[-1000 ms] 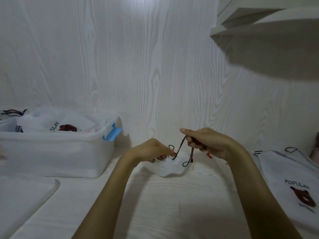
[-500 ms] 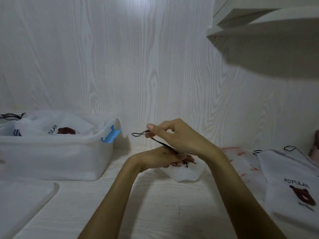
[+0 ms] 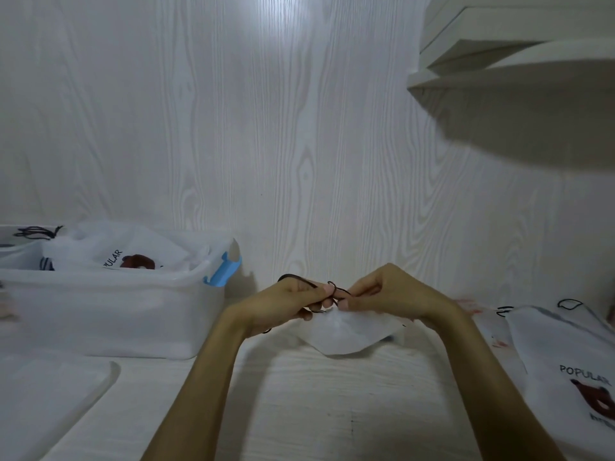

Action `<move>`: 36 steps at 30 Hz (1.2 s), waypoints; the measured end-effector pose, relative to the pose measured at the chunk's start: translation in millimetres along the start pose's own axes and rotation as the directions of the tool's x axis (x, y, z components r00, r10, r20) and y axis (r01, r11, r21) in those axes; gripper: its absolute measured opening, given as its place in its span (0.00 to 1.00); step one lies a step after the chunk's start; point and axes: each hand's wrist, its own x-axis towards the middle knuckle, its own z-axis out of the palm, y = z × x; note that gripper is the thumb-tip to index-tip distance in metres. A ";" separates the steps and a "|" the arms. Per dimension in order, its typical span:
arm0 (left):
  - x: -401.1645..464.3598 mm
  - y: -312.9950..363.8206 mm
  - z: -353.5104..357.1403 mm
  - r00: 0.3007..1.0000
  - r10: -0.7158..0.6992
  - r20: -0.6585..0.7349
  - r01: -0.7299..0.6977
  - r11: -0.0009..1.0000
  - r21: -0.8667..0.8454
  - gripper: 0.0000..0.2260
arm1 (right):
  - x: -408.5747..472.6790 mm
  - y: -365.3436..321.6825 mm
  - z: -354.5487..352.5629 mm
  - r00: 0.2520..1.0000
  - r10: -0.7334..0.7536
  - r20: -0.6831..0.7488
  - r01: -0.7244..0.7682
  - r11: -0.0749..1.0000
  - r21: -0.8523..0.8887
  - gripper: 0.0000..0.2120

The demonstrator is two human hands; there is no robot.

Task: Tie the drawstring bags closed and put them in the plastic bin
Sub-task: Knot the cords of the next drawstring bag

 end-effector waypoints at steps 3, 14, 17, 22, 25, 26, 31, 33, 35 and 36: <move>0.5 2.4 -1.3 1.000 -0.026 -0.009 0.025 0.997 -0.068 0.13 | -2.9 0.8 -3.3 0.994 0.022 -0.108 -0.019 1.000 0.022 0.08; -4.5 -2.3 -8.6 0.989 -0.138 -0.056 0.126 0.975 -0.186 0.22 | -19.4 -15.1 -29.3 0.994 0.045 -0.103 0.007 0.890 0.455 0.08; -6.5 0.4 -9.4 0.985 -0.156 -0.068 0.129 0.947 -0.294 0.17 | -29.4 -26.1 -35.3 0.998 0.019 -0.052 0.006 0.899 0.437 0.08; -8.1 -2.7 -13.8 0.975 -0.170 -0.142 0.089 0.887 -0.453 0.07 | -52.3 -48.2 -38.6 0.936 0.024 0.352 -0.042 0.998 0.044 0.10; -9.2 -2.8 -11.0 0.974 -0.153 -0.166 0.069 0.902 -0.425 0.07 | -56.2 -61.2 -28.4 0.836 0.096 0.540 -0.027 0.991 -0.134 0.09; -10.0 -2.2 -10.7 0.976 -0.142 -0.165 0.066 0.915 -0.398 0.07 | -56.3 -63.7 -24.8 0.816 0.126 0.564 -0.024 0.982 -0.185 0.11; -16.1 4.2 -9.5 0.990 -0.092 -0.111 0.056 0.956 -0.289 0.08 | -40.9 -51.9 -23.2 0.999 0.012 0.030 -0.003 0.961 -0.277 0.08; -18.5 8.3 -8.7 0.994 -0.053 -0.090 0.029 0.969 -0.247 0.09 | -28.4 -41.7 -19.5 0.995 -0.077 -0.066 0.055 0.958 -0.282 0.10; -20.4 11.3 -8.5 0.997 -0.013 -0.080 -0.003 0.980 -0.199 0.10 | -16.1 -32.3 -6.8 0.990 -0.114 0.084 0.132 0.958 -0.256 0.13; -20.8 12.8 -9.0 0.996 0.008 -0.086 -0.022 0.985 -0.171 0.11 | -11.6 -28.5 0.3 0.983 -0.119 0.141 0.147 0.966 -0.213 0.13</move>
